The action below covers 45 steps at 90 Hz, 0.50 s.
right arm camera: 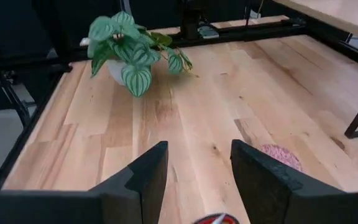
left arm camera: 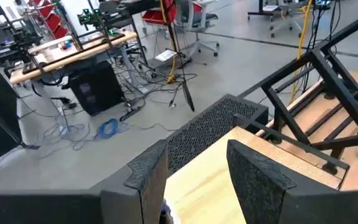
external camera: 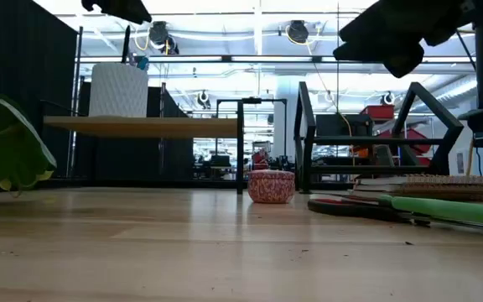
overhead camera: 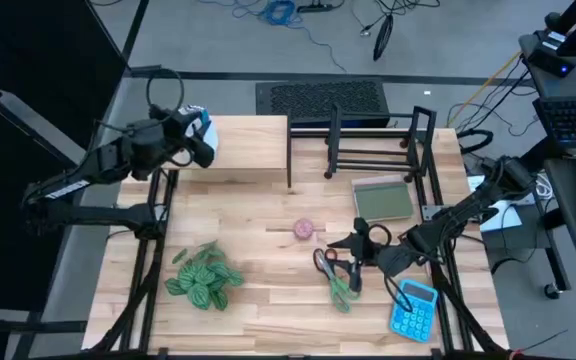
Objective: Stock shelves
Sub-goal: Put the green scissors into the white pen holder
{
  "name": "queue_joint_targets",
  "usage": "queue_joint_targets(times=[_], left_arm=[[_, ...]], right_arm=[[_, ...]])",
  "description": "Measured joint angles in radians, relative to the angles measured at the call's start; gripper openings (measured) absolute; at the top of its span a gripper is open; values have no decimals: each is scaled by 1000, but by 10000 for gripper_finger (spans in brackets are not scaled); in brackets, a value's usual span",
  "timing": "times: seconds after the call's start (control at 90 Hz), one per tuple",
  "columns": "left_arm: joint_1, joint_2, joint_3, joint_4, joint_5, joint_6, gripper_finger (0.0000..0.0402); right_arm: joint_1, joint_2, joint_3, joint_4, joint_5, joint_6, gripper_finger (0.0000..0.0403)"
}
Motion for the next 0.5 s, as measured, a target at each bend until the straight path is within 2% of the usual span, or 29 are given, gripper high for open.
queue_joint_targets(times=[0.322,0.5], left_arm=[[1,-1,0,-127,-13,-46,152],[2,20,-1,-187,-87,-102,152]], right_arm=[[0,0,0,-51,0,0,157],[0,0,0,-65,0,-3,157]])
